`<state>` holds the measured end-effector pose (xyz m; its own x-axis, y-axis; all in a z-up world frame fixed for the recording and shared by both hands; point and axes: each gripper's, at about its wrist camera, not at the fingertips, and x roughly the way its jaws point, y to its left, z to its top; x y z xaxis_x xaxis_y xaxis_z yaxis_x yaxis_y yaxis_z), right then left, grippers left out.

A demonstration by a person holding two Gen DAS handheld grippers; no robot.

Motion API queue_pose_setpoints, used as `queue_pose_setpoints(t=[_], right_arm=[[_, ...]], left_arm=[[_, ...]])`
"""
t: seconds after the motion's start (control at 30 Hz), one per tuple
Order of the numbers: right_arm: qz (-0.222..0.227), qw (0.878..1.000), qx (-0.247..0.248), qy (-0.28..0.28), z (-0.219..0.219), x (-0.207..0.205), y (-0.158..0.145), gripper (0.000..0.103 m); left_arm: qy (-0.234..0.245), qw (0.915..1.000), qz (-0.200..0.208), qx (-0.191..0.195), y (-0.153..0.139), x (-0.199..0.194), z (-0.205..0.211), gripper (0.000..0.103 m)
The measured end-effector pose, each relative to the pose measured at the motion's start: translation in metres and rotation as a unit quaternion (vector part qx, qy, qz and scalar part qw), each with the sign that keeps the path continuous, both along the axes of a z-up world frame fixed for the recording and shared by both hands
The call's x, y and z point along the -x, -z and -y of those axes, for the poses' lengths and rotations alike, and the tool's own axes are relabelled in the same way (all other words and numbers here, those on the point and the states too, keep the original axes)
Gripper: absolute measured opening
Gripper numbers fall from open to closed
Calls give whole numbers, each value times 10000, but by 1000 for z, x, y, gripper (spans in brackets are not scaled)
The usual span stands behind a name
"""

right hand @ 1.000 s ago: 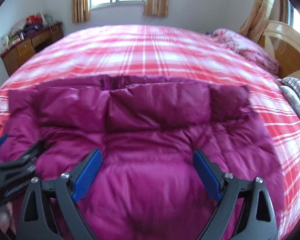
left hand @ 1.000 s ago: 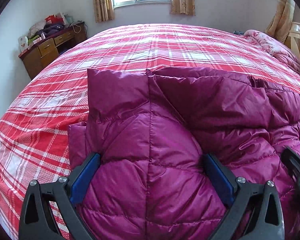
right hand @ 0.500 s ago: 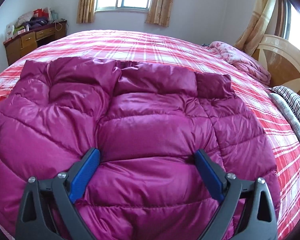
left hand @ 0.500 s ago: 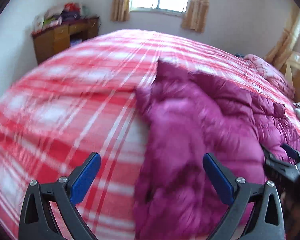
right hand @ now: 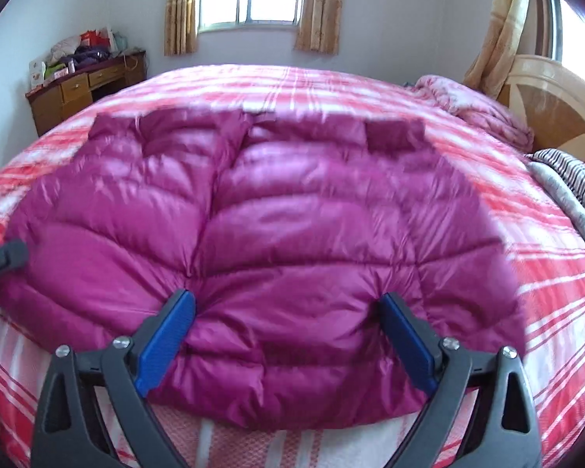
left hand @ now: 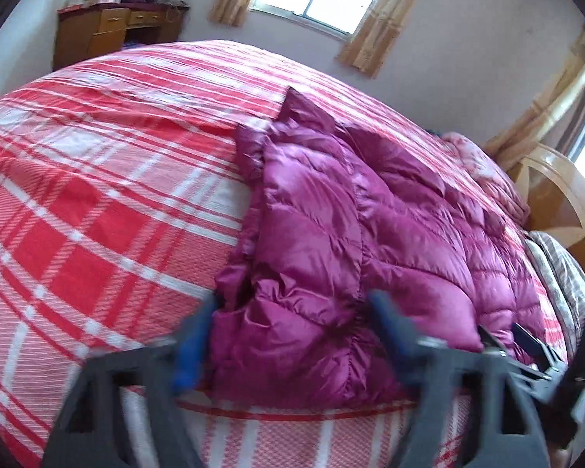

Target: Fold large clothes

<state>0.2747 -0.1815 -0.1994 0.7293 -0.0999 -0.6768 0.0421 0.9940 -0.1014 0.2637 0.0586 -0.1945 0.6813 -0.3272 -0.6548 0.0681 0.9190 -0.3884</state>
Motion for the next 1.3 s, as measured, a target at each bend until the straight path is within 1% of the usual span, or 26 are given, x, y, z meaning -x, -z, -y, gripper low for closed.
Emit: queue_pose_setpoints(t=[0.03,0.1,0.17,0.2,0.27,0.3,0.43,0.53,0.57,0.6,0.63,0.7,0.73,0.77,0.8,0.9,1.0,1.03,1.1,1.17,1.27,1.3], right_arm=[[16,10000,33,15,-1,-1,3,102],[-51,9999,-121,25,3,-6,3,103],[-77,9996,-265,-6,7,-8,3,103],[-64,9996,-293,-7,9,-6,3,103],[-21,9994,-342,0,12,-7,0,102],[-8,9993,-361,-3,10,-2,0,99],[12,9987,-499,78,18,4,-10,82],[-92,9986,-516,73,21,2,-13,81],[-121,9984,-556,71,24,2,-14,81],[-178,9979,-616,57,27,-1,-13,81],[-238,9974,-686,38,31,-1,-13,81],[-281,9960,-847,36,42,1,-17,81],[-282,9949,-963,59,49,2,-20,81],[-242,9932,-1131,109,58,4,-23,81],[-206,9918,-1247,181,68,6,-27,81],[-188,9885,-1469,318,95,7,-34,81],[-96,9786,-1963,611,132,7,-36,81],[-32,9763,-2016,787,145,7,-37,81],[35,9773,-1836,1058,160,3,-37,81],[0,9770,-1803,1141,170,-2,-30,81],[-89,9781,-1650,1269,180,-12,-16,81],[-128,9759,-1747,1305,185,-14,-12,81]], left_arm=[[83,9999,-17,61,1,-4,2,47],[197,9997,-3,154,0,-6,3,22],[237,9993,114,259,-9,-3,2,13],[269,9990,213,280,-15,-1,2,12],[401,9981,408,227,-30,3,7,10],[520,9967,595,177,-44,7,11,10],[891,9908,1008,172,-80,20,28,10],[1273,9827,1338,131,-109,31,54,10],[1364,9805,1407,114,-114,33,60,10],[1577,9759,1505,92,-123,35,74,10],[1676,9737,1542,54,-126,38,77,10],[1970,9669,1621,-12,-136,37,102,10],[2075,9644,1642,-38,-138,38,107,10],[2242,9598,1684,-116,-143,38,123,10],[2366,9560,1729,-168,-145,37,133,10],[2638,9486,1729,-276,-141,31,163,10],[2888,9427,1634,-344,-133,28,191,10],[2945,9408,1631,-396,-129,30,199,10],[3078,9370,1574,-502,-118,28,217,10],[3177,9344,1497,-592,-108,26,232,10],[3234,9326,1386,-796,-88,21,254,10],[3223,9330,1357,-847,-82,19,259,11]])
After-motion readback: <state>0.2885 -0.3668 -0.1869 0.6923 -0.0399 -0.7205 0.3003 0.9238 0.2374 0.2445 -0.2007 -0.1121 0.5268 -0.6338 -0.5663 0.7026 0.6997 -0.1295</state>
